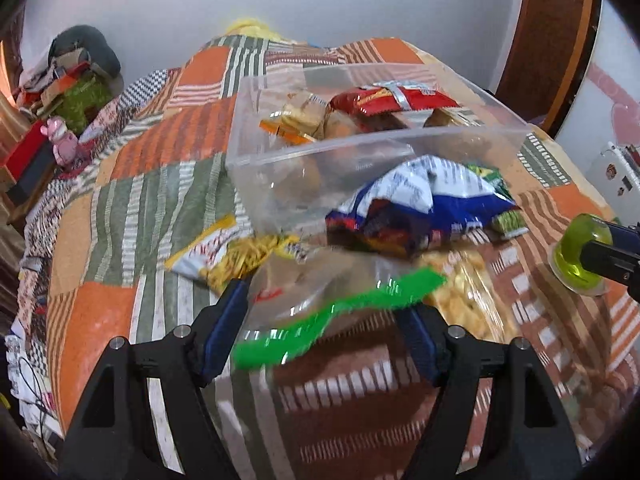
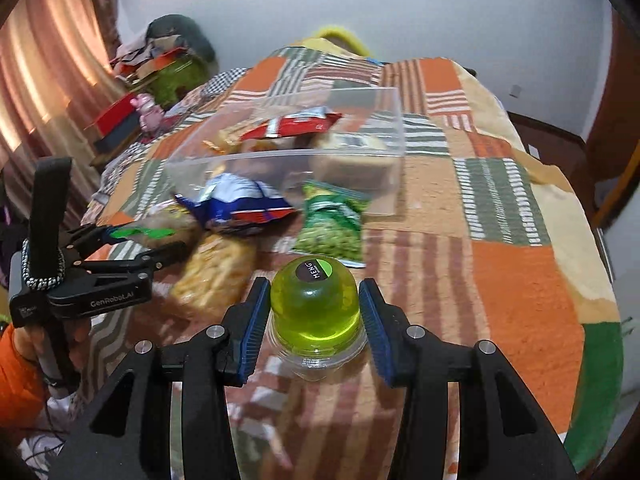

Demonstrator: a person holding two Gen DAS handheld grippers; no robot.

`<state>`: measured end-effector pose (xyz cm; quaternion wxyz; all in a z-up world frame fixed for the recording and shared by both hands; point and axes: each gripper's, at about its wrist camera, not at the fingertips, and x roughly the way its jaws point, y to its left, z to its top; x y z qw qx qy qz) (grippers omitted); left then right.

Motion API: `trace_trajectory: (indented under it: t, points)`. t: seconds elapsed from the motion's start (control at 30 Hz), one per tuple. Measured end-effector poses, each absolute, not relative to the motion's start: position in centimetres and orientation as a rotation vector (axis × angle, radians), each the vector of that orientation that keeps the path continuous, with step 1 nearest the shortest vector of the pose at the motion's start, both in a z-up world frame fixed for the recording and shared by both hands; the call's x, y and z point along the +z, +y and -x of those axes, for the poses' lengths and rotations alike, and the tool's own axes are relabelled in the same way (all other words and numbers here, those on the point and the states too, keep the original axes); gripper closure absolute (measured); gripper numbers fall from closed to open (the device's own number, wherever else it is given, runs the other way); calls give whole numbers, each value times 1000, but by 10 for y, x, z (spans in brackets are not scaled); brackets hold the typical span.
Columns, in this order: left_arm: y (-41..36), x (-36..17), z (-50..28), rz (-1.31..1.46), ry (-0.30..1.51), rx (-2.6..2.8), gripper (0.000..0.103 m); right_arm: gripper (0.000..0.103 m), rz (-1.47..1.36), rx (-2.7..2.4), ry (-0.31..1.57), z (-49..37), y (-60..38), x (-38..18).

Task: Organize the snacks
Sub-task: 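Grasp the green-capped bottle with the right gripper and lift it, then lower the bottle into the clear box and open the right gripper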

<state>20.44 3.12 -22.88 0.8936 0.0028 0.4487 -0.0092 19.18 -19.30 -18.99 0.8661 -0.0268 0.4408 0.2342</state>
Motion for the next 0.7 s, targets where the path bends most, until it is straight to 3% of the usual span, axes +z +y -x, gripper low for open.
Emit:
trace_trajectory:
  t: [0.13,0.2,0.37,0.7]
  points:
    - [28,-232,-212,-18,904,4,33,60,38,483,931,-199,-199,-193]
    - [29,-231,-212,-6,887,-1,43,60,36,482,932,-201,-199,-194]
    - [39,-226,-206,17,874,-2,53,60,28,482,926,-207,-201,-192]
    - [56,-182,-186,67,809,-22,56,60,7,488,860,-221,-202,-171]
